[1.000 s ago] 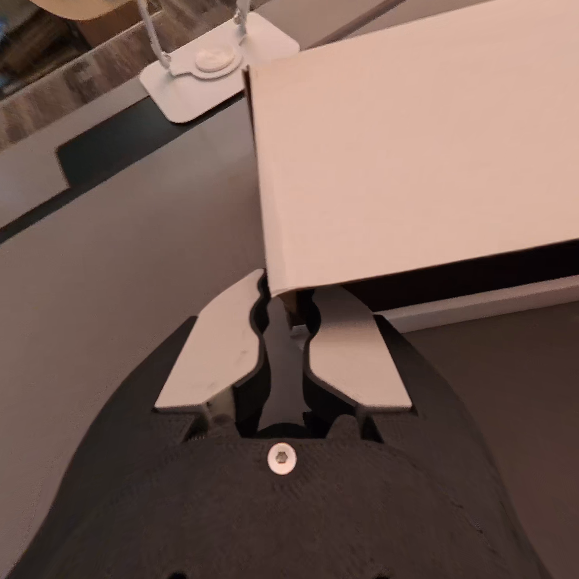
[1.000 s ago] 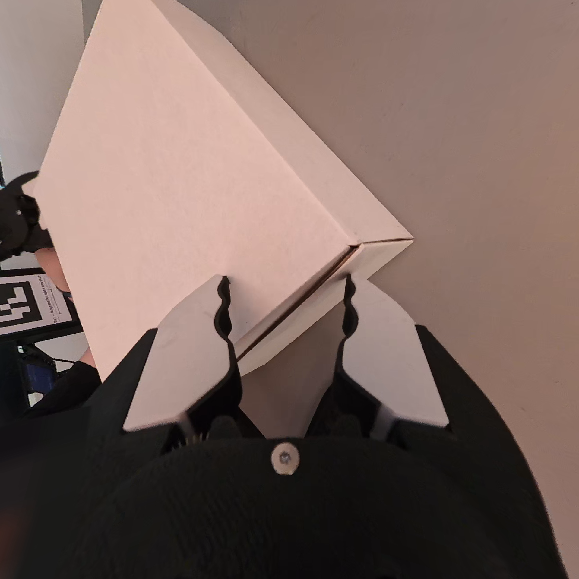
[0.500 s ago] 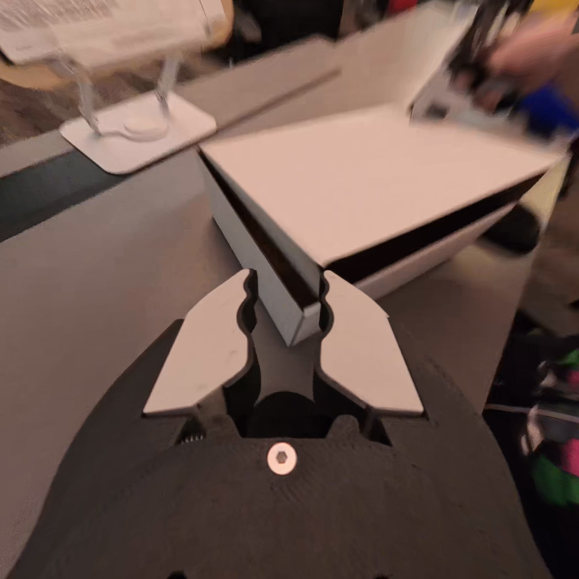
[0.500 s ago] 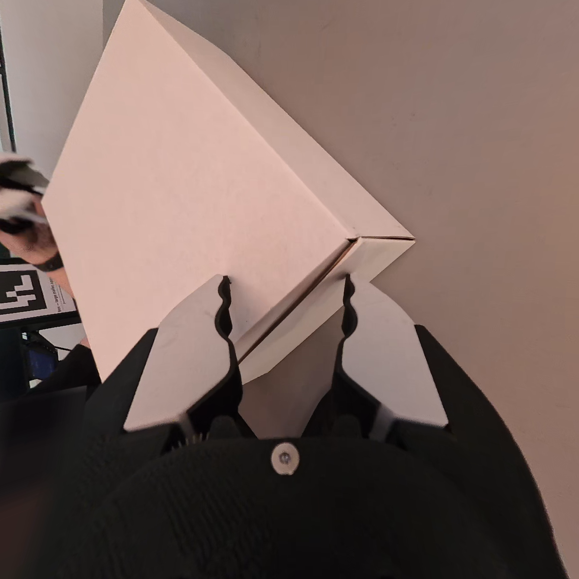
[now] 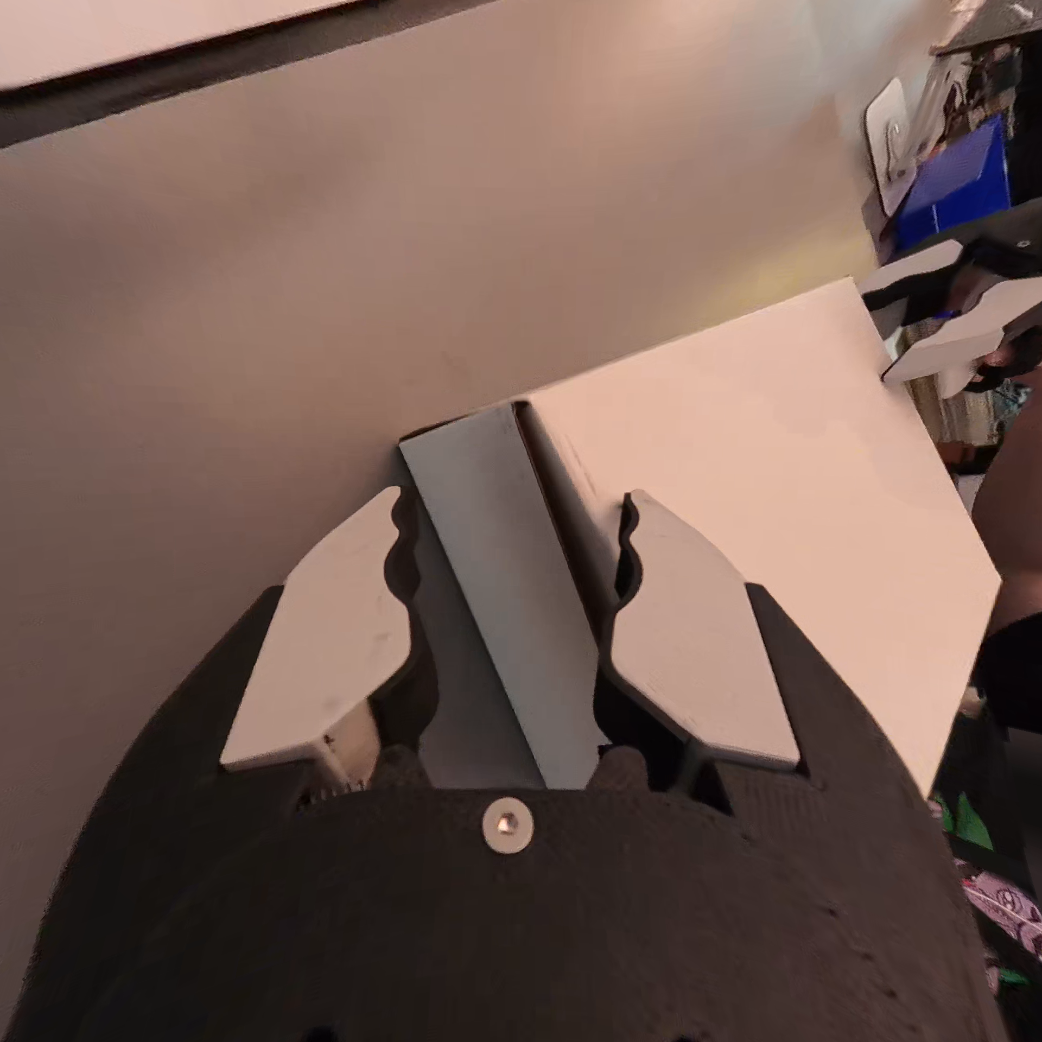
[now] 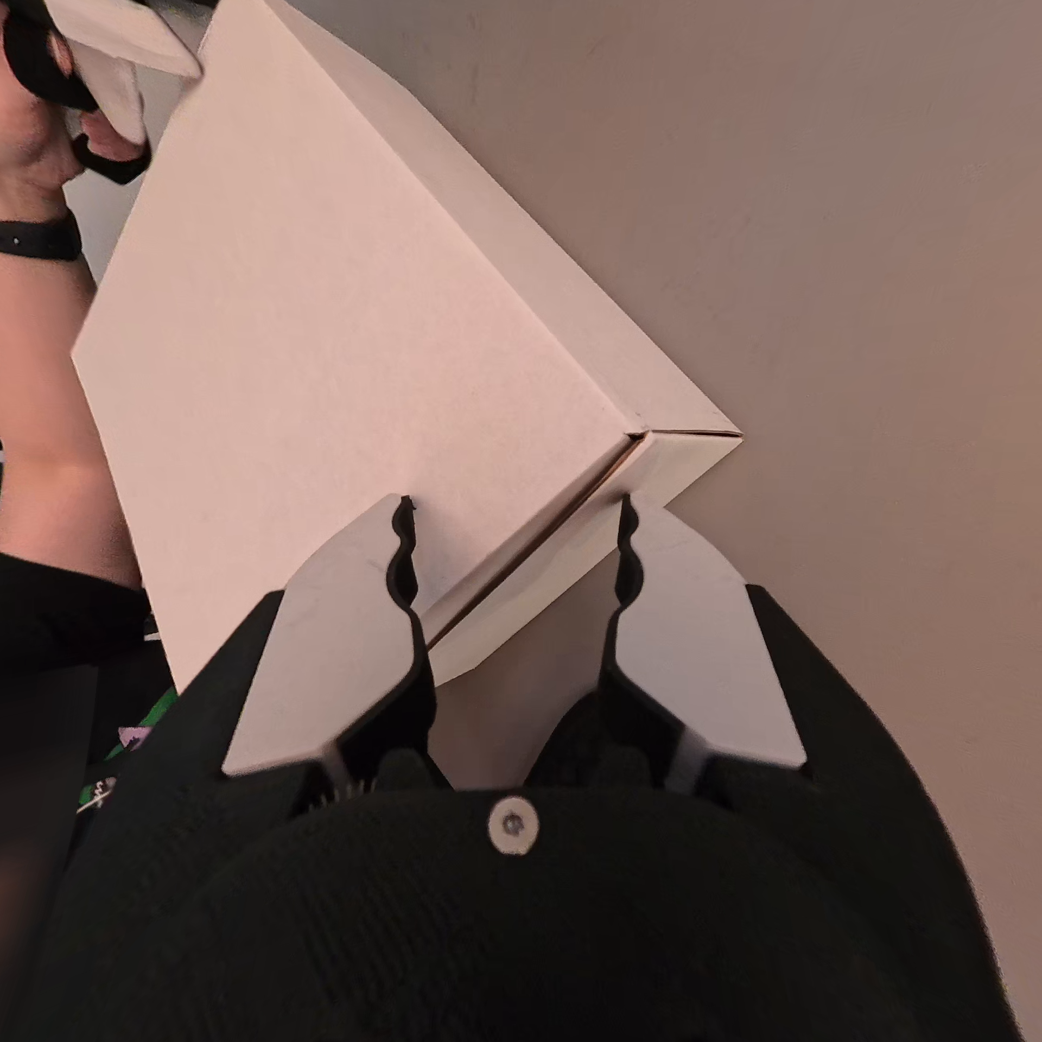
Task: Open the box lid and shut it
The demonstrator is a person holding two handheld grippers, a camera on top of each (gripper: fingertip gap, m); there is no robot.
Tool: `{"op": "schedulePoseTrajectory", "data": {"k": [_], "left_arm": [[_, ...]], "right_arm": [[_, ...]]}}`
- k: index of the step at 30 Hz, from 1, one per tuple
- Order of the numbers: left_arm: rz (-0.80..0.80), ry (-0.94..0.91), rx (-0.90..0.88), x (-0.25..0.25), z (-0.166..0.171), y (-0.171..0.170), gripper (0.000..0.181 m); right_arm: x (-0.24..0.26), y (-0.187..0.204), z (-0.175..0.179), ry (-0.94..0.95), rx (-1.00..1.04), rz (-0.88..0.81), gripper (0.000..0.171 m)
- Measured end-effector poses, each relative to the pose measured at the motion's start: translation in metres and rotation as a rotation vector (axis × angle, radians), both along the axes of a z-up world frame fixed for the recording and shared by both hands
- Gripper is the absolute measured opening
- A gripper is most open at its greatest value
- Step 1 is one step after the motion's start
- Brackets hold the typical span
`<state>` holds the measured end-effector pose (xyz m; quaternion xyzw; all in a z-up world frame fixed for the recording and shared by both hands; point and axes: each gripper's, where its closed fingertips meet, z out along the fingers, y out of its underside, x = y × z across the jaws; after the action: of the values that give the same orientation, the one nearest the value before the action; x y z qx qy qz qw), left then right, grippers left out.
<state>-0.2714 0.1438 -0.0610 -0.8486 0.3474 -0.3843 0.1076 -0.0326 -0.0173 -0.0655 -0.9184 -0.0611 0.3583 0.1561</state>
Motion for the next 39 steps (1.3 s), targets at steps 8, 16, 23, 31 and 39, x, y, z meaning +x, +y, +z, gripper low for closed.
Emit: {"op": "schedulePoseTrajectory", "data": {"k": [8,16,23,31,39], "left_arm": [[-0.120,-0.062,-0.069,0.016,0.000,-0.022,0.053],[-0.083,-0.075,-0.054,0.006,0.000,-0.033,0.054],[-0.086,-0.137,-0.052,-0.001,0.006,-0.048,0.064],[-0.084,-0.458,-0.042,-0.028,0.028,-0.110,0.079],[-0.128,-0.684,0.097,-0.055,0.056,-0.208,0.098]], "right_arm": [[0.005,0.009,0.001,-0.049,0.032,0.053,0.070],[0.004,0.015,0.000,-0.035,0.072,0.062,0.071],[0.003,0.015,0.000,-0.020,0.093,0.080,0.071],[-0.001,0.015,0.000,0.020,0.110,0.059,0.068],[-0.012,0.012,-0.001,0.212,0.118,0.013,0.067]]}}
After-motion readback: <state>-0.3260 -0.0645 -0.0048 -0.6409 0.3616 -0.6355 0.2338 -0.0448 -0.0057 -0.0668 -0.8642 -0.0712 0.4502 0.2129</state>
